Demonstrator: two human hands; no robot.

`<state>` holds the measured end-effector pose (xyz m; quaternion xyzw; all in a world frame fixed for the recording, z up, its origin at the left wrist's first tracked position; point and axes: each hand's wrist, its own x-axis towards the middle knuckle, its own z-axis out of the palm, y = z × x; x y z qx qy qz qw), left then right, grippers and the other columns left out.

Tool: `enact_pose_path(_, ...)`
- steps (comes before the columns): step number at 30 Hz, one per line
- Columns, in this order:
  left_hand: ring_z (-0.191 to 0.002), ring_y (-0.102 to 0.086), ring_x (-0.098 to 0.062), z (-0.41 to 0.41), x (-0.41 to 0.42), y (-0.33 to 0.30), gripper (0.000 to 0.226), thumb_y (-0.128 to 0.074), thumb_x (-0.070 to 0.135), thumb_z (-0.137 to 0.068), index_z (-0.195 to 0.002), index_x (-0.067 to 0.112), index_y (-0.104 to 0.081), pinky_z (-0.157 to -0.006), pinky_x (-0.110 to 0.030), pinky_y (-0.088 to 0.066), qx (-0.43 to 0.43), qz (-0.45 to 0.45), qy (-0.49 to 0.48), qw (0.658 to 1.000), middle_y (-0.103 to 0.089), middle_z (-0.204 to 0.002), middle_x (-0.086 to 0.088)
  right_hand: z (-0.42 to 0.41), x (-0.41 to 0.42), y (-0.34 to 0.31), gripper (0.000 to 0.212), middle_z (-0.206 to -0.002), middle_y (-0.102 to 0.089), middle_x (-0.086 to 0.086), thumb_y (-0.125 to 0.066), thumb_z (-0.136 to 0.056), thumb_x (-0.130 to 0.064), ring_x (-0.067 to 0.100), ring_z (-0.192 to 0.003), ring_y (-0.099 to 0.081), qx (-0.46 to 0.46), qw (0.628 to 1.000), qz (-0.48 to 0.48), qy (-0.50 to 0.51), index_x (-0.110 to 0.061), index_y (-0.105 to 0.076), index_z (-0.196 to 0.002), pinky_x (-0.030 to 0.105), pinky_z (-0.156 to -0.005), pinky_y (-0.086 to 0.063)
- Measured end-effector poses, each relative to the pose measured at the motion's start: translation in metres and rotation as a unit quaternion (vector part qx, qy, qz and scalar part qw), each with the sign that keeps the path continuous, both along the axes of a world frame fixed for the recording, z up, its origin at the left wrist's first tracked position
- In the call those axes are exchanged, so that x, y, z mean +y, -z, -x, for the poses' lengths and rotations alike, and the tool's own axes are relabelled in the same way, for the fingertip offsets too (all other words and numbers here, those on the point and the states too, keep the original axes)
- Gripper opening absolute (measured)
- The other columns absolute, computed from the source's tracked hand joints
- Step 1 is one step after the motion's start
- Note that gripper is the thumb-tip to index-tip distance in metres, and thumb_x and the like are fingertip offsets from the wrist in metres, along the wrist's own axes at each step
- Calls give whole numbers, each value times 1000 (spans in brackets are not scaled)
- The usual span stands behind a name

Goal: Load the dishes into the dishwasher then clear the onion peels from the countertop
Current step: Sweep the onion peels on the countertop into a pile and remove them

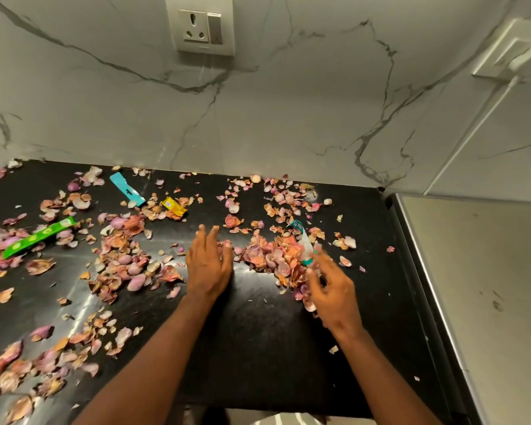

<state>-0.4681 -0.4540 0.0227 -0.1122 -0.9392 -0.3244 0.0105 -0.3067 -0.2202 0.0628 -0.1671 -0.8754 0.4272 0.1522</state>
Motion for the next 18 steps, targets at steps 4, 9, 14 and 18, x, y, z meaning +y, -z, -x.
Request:
enact_pose_path(4, -158, -19, -21, 2, 5, 9, 67, -26, 58, -106, -160, 18, -29, -128, -47, -9, 11, 64, 39, 997, -28, -168, -8, 7, 53, 24, 78, -174, 0, -3, -41, -102, -64, 14, -158, 2, -121, 985, -72, 97, -30, -10, -166, 46, -128, -7)
enact_pose_path(9, -155, -27, -17, 6, 4, 8, 63, -29, 54, -108, -159, 18, -34, -129, -46, -14, 12, 34, 40, 999, -41, -162, -6, 49, 73, 42, 97, -174, 2, 8, -8, -94, -80, 22, -160, 4, -230, 956, -143, 114, -16, 1, -166, 49, -130, -3)
enact_pose_path(14, -152, -32, -16, 5, 3, 6, 59, -27, 52, -108, -157, 20, -39, -128, -42, -18, 10, 0, 38, 999, -44, -161, -5, 73, 15, 37, 74, -173, -9, -3, -14, -106, -67, 15, -159, -7, -153, 977, -145, -31, -26, -7, -166, 39, -128, -2)
enact_pose_path(18, -150, -36, -17, 5, 2, 7, 59, -25, 53, -108, -157, 22, -40, -127, -44, -25, 0, -17, 29, 999, -45, -160, -4, 68, -23, 32, 63, -171, -16, -9, -22, -108, -60, 6, -155, -8, -118, 979, -113, -122, -32, -17, -165, 32, -126, -4)
